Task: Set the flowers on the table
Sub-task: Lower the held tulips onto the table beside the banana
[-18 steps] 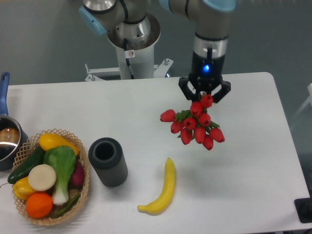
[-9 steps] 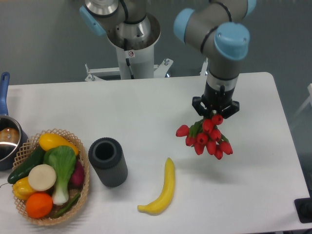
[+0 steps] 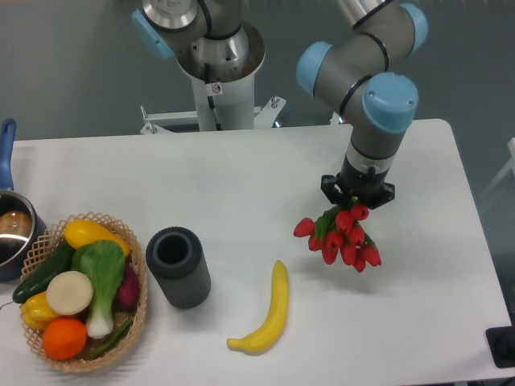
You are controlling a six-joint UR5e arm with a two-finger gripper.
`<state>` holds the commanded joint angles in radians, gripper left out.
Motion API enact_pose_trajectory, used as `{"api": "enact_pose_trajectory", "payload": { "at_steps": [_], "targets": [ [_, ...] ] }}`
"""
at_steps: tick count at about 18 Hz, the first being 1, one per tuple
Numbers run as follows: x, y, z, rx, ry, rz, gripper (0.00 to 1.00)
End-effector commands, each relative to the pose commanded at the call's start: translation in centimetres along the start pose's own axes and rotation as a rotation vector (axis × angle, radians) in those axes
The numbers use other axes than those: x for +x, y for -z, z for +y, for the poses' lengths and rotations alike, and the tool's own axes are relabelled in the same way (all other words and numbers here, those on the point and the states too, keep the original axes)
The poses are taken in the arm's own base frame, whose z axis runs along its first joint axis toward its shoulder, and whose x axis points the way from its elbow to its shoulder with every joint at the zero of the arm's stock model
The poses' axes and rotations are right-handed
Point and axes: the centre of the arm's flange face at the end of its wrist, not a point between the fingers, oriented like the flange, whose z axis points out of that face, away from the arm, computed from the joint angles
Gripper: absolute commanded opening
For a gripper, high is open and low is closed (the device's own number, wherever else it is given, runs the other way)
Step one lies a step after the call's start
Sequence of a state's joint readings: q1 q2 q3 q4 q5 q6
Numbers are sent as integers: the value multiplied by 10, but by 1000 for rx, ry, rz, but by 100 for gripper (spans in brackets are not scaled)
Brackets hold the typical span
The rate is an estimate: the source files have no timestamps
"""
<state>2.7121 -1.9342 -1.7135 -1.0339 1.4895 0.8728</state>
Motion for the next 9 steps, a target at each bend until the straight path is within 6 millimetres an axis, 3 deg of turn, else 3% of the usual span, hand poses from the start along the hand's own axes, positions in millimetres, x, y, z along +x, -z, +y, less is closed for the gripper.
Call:
{"api": "enact_pose_trajectory", "payload": {
  "at_steps": [6,9],
  "targets": [
    [-5,-24,-7,-22,-5,26,34],
    [-9,-21,-14,-12,-3,21,34]
  ]
}}
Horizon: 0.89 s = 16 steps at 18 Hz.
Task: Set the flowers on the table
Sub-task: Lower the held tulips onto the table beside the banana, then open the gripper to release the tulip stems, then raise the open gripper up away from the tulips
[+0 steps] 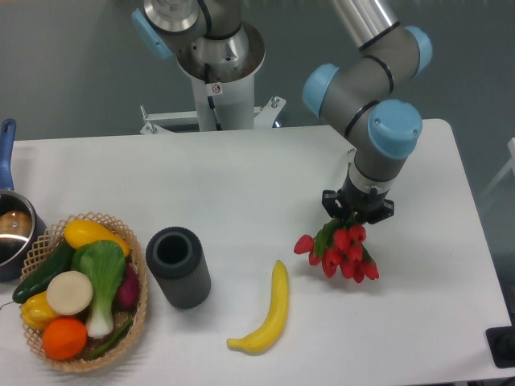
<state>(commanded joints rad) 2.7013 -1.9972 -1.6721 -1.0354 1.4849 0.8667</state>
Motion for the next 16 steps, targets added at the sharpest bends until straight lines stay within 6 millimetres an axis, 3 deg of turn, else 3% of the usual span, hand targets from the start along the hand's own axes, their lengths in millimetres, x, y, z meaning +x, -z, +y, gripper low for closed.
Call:
{"api": "enact_pose_trajectory", "payload": {
  "at_steps": [2,4,5,7,10,13,16],
  "targets": [
    [-1,2,-1,2,0,-5,36],
    [-2,2,-1,2,-4,-7,47],
    [-4,3,-2,4,-5,-9,58],
    [-9,17,-3,22,-7,-36,100],
    [-32,49,8,78,26,-110,100],
    [-64,78,37,112,59,-162,100],
    [-78,90,59,98,-85,-183,100]
  ]
}}
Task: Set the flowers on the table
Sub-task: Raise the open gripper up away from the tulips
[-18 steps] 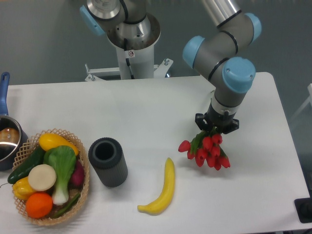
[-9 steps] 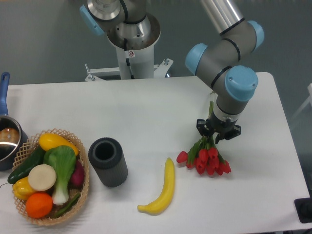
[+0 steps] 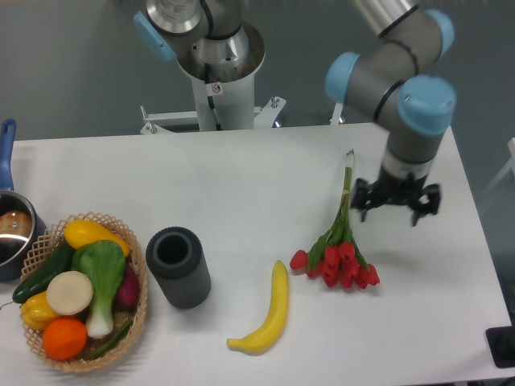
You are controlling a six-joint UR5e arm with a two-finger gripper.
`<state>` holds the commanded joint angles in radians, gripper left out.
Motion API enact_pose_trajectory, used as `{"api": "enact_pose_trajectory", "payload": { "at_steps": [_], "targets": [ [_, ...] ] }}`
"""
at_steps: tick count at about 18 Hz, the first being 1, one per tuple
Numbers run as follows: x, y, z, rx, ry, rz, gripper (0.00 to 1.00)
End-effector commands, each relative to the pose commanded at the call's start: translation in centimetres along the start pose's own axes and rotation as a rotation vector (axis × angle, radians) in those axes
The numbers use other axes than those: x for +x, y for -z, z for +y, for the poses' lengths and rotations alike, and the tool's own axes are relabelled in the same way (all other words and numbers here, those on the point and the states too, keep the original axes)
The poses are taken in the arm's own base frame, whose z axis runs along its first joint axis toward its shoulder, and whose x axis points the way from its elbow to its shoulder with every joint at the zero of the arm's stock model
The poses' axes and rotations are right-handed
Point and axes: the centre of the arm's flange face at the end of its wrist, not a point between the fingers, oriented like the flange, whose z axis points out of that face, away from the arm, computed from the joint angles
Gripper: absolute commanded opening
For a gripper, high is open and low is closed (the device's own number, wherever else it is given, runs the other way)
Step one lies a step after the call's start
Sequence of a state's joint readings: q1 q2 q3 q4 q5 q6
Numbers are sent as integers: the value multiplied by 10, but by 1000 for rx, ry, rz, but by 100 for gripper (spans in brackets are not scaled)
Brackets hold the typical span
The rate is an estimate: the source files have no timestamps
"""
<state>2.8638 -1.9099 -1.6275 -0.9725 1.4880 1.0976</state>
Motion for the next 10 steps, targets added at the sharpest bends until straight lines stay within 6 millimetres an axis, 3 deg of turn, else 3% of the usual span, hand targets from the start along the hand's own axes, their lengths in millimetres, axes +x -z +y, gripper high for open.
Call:
{"api": "enact_pose_trajectory", "payload": {
  "at_steps": [1,6,10],
  "targets": [
    [-4,7,8,-1,-65,-10,100],
    [-23,2,47,-36,-291,46,100],
    [-28,2,56,-39,-333,52,100]
  ]
}}
